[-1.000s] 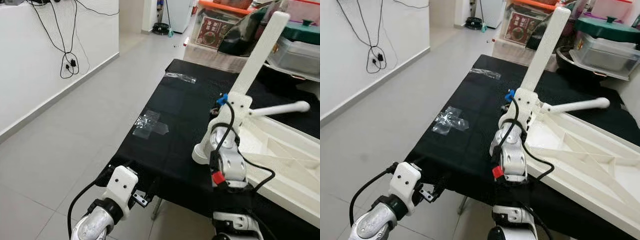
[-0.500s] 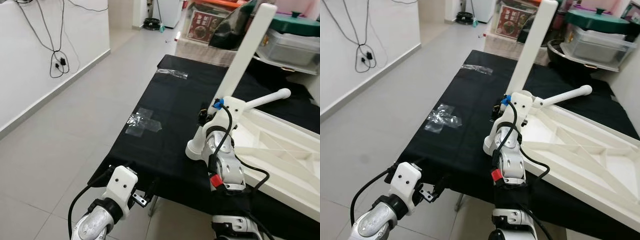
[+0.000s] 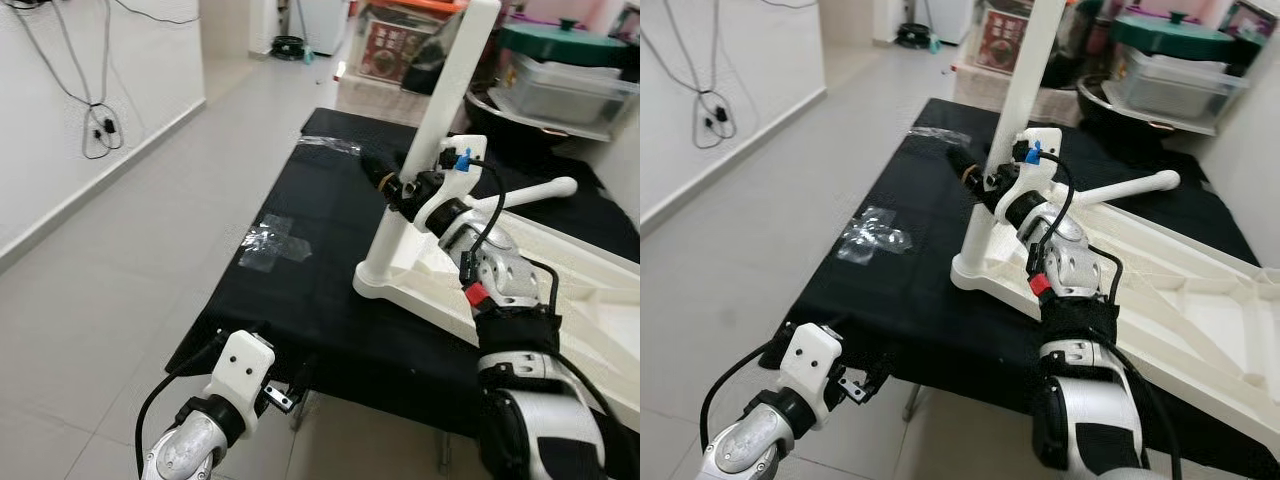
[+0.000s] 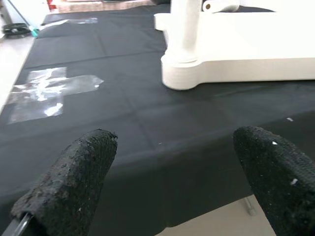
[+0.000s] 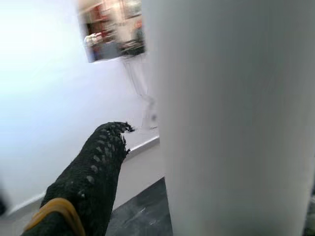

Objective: Building children table

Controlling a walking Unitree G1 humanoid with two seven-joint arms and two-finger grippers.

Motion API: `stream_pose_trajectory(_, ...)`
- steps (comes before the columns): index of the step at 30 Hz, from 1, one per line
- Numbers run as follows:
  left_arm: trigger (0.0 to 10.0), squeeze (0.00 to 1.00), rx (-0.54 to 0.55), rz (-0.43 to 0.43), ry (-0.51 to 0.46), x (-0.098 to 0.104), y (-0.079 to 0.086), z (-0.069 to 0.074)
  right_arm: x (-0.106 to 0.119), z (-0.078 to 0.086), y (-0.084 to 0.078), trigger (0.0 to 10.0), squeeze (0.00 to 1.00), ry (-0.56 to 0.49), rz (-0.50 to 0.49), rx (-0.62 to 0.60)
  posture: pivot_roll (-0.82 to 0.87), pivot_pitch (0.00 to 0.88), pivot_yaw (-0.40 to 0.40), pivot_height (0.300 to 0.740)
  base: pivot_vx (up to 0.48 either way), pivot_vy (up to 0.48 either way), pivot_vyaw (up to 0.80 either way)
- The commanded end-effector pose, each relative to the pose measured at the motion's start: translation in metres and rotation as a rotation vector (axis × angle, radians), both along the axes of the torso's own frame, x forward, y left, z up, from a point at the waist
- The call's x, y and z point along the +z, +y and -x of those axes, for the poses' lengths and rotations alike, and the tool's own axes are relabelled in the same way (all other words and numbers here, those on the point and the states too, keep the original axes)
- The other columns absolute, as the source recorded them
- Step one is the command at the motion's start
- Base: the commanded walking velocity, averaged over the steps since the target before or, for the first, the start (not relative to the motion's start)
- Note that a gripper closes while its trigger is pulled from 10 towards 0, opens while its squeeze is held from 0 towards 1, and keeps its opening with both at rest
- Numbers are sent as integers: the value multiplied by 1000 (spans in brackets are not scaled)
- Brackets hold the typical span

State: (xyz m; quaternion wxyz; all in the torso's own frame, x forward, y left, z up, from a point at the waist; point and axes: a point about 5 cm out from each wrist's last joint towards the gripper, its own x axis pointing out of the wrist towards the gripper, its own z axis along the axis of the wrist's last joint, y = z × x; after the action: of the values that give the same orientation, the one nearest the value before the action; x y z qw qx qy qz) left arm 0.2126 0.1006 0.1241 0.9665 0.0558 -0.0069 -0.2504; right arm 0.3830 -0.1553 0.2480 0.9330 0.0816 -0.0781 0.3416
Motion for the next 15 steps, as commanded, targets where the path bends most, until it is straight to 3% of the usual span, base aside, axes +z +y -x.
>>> stream_pose_trajectory(1,10000,0,-12,9,20,-2,-3,1,-5,5,22,10000,0,24,42,226,107,60,-138,740,0,0,0)
stream_pose_trajectory(2,10000,0,-11,9,20,-2,-3,2,-8,10,27,10000,0,45,81,399,111,59,-141,740,0,0,0)
stream_pose_trajectory(10,10000,0,-11,8,21,-3,-4,4,-11,6,45,10000,0,28,161,550,125,53,-152,740,0,0,0)
stream_pose_trajectory(11,10000,0,-11,9,22,-3,-4,5,-11,5,47,2824,0,27,155,551,126,52,-154,740,0,0,0)
stream_pose_trajectory(14,10000,0,-11,10,23,-3,-4,6,-11,4,49,2824,0,28,150,550,126,52,-154,740,0,0,0)
stream_pose_trajectory(15,10000,0,-10,11,24,-3,-5,6,-12,4,49,0,0,23,145,540,126,51,-154,740,0,0,0)
